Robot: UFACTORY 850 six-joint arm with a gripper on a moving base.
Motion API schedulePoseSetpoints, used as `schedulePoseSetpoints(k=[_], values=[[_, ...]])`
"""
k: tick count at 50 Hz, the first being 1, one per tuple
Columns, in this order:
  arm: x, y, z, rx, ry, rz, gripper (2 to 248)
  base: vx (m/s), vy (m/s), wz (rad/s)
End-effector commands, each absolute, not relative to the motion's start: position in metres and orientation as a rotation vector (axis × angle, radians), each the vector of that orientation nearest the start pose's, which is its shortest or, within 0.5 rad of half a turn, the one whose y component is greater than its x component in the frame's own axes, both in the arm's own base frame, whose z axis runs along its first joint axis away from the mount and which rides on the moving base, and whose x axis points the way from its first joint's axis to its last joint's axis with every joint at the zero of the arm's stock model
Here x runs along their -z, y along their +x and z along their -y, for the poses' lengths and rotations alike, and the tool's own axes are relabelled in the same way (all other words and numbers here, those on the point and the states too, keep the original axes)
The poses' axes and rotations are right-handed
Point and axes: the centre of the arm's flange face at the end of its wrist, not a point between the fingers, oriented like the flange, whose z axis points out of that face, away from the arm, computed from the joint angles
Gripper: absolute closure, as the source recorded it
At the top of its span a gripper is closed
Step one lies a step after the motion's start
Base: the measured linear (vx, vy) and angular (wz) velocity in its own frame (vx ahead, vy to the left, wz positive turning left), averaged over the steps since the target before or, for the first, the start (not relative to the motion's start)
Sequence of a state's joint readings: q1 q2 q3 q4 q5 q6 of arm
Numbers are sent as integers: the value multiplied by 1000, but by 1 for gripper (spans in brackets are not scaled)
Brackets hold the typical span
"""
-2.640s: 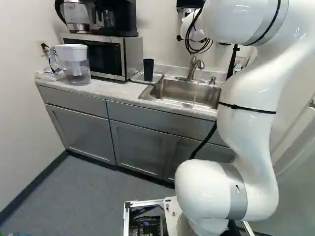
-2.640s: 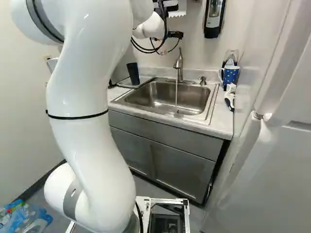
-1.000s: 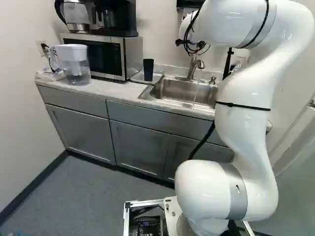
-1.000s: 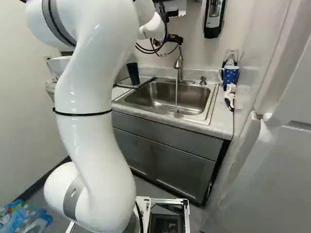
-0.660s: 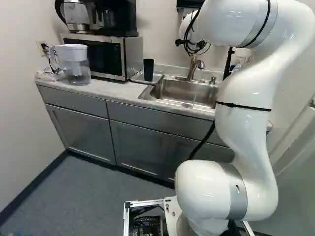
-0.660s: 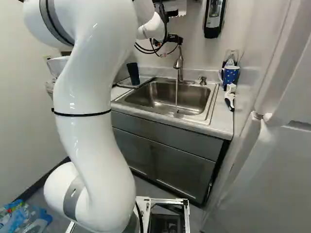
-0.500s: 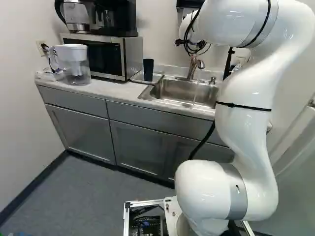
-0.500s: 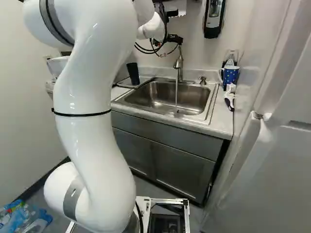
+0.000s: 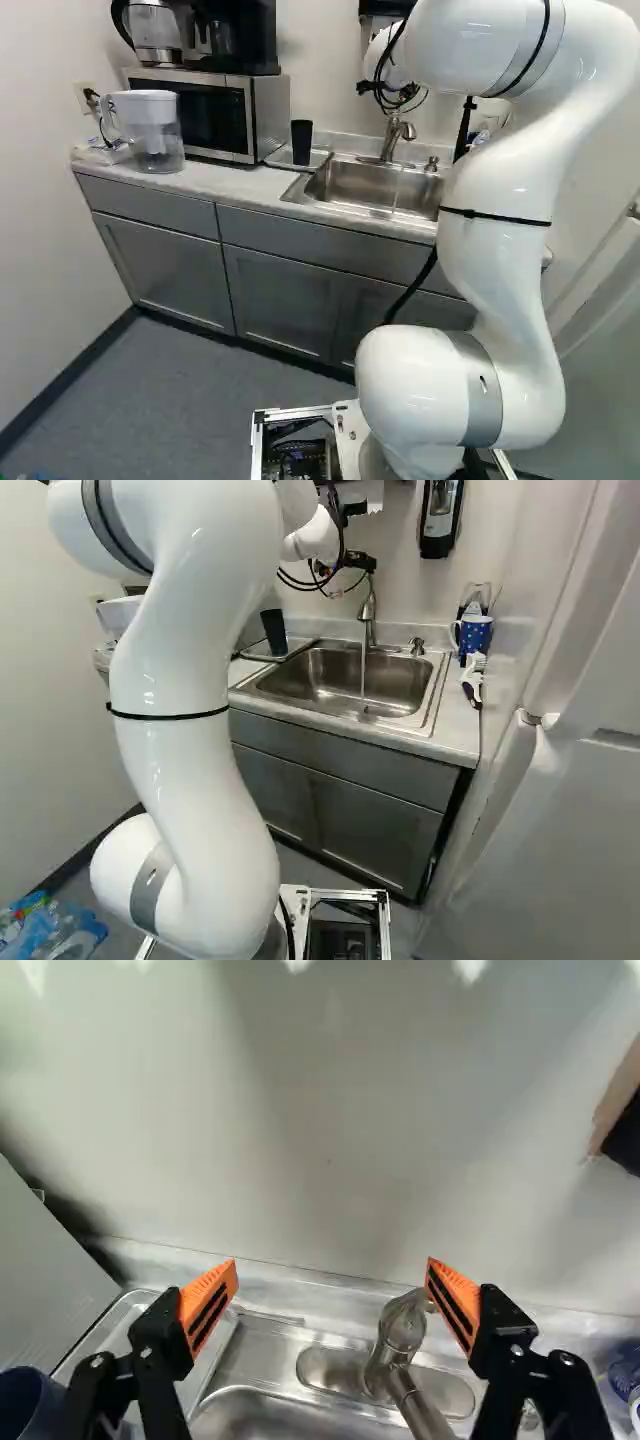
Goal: Rinse the cup and place it in the tray
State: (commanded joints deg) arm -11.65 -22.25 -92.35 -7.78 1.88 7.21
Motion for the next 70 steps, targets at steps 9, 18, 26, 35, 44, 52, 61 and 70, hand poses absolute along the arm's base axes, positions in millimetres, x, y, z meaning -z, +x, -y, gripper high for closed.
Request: schedulePoseSetpoints(k=[9, 18, 26, 35, 44, 52, 61, 70], values=[[-692, 670, 138, 1891, -2648, -254, 3, 0, 0, 0], [-690, 670, 138, 1868, -2664, -258, 3, 0, 0, 0], [-689, 669, 138, 1846, -2679, -262, 3, 0, 0, 0], [-688, 668, 138, 1822, -2696, -266, 3, 0, 0, 0], [-686, 664, 138, 1795, -2714, -270, 3, 0, 0, 0], [-686, 664, 138, 1780, -2724, -272, 3, 0, 0, 0], [-686, 664, 138, 1780, -2724, -272, 3, 0, 0, 0], [-686, 664, 138, 1780, -2724, -272, 3, 0, 0, 0]])
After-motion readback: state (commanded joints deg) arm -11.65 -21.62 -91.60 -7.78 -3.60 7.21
